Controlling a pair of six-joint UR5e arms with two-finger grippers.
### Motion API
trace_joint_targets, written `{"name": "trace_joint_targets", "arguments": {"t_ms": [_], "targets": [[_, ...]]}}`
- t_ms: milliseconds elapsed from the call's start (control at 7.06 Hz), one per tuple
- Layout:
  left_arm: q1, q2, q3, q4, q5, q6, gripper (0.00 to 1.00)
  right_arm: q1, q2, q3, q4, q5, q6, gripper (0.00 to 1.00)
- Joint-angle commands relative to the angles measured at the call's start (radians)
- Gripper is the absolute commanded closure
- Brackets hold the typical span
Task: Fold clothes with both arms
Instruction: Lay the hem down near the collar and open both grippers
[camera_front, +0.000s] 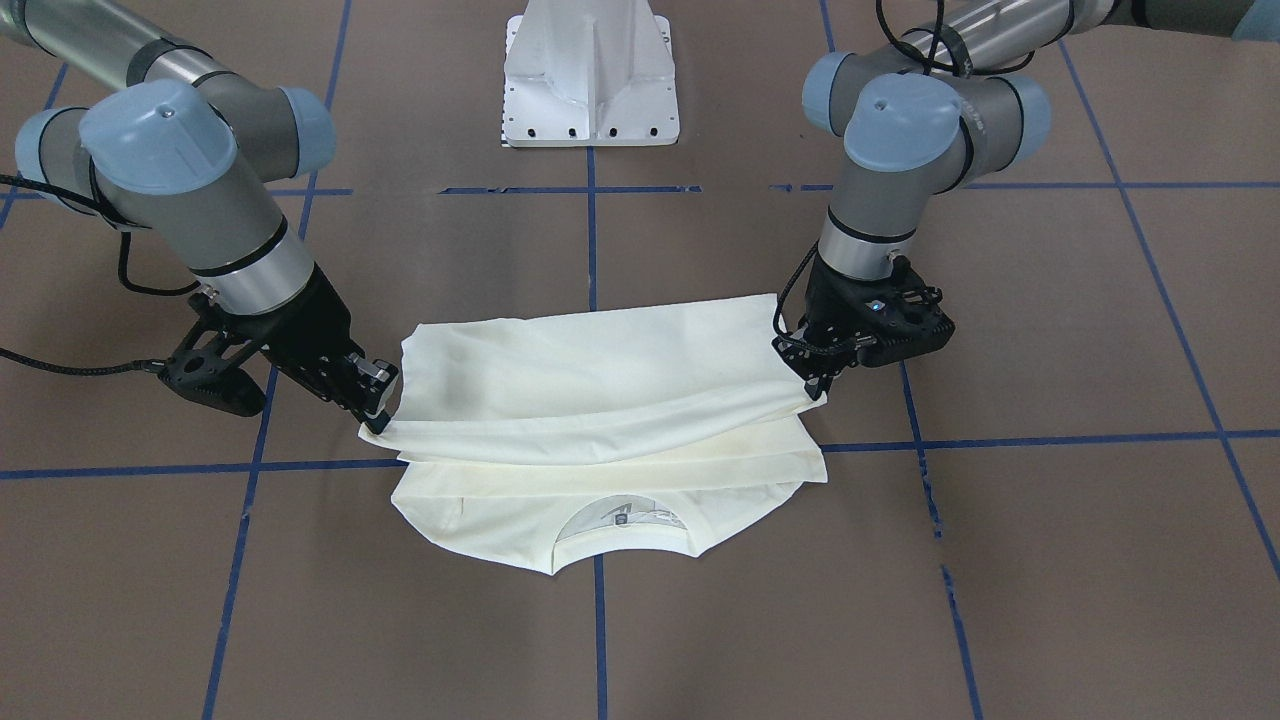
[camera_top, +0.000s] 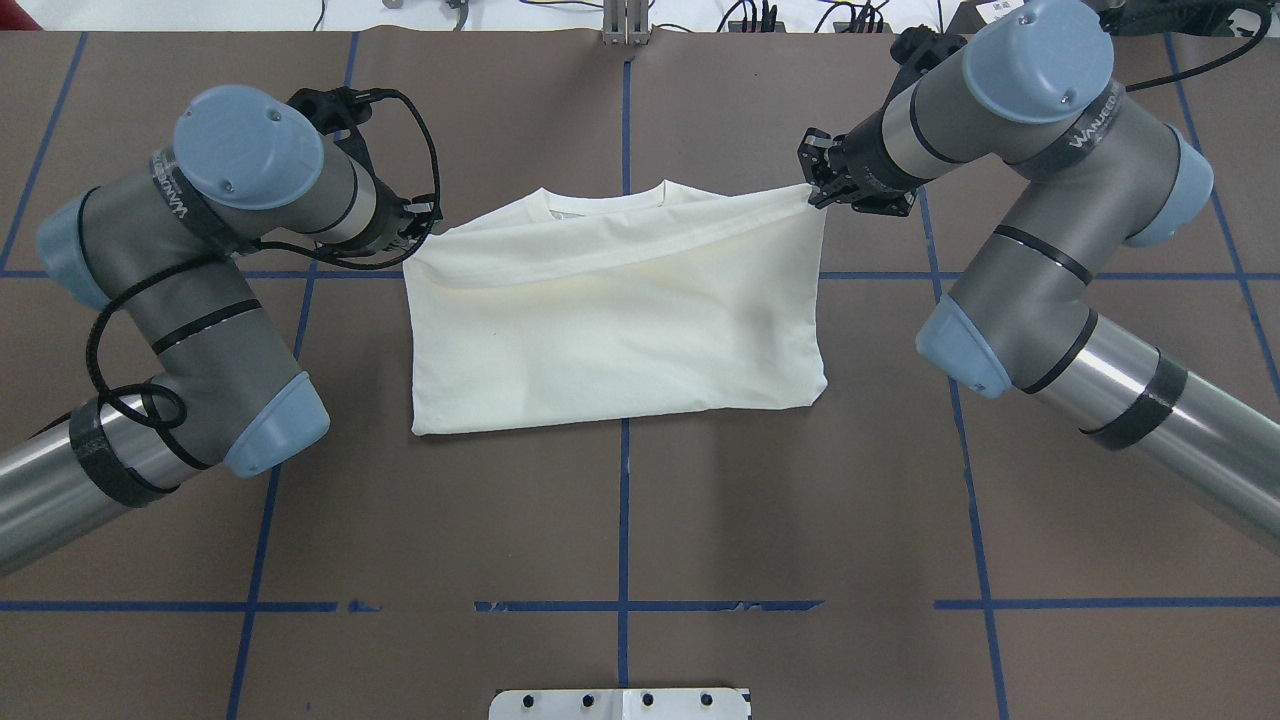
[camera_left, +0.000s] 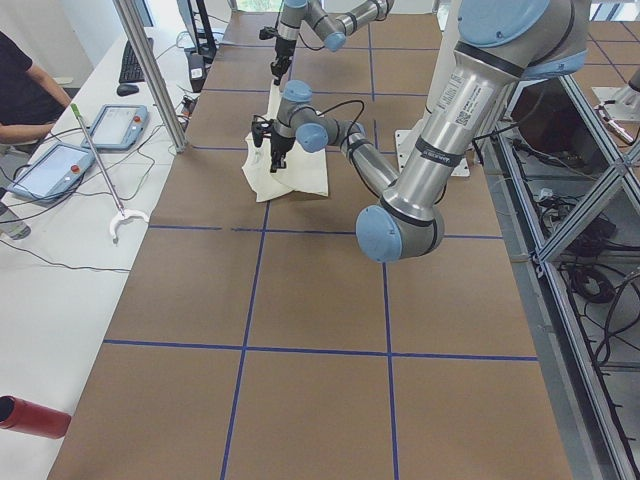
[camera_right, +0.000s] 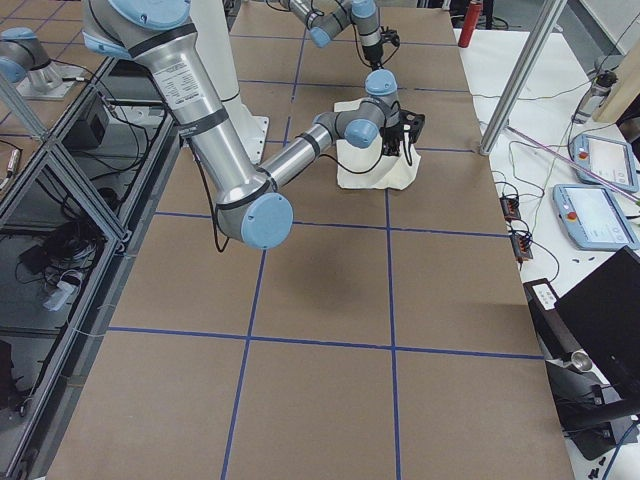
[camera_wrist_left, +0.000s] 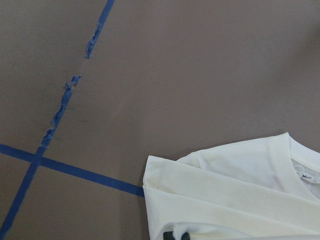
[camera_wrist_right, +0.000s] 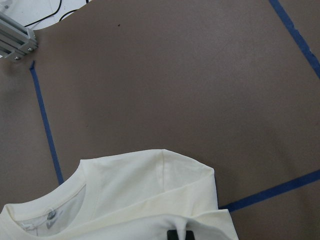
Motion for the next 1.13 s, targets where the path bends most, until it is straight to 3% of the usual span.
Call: {"name": "trace_joint_targets", "arguments": {"t_ms": [0,567,708,850,992], "targets": [[0.001,-0.034,0.045,-0.001,0.002,-0.005,1.00,-0.001,0.012,-0.030,0.009,0.002,0.001,1.00],[0.006,-0.044,0.057,-0.006,0.002,-0.007,1.00,-0.008,0.009,-0.103,0.128,0.000,-0.002,1.00],[0.006,-0.051,0.066,-0.006,0.002,-0.008,0.89,-0.008,0.011,-0.106,0.130,0.000,-0.004,0.97],[0.007,-0.074,0.092,-0.006,0.002,-0.032,0.87,-0.010,0.014,-0.105,0.132,0.000,-0.002,0.95],[0.007,-0.102,0.138,-0.006,0.004,-0.075,0.55,-0.011,0.012,-0.108,0.144,0.000,-0.001,0.63]]}}
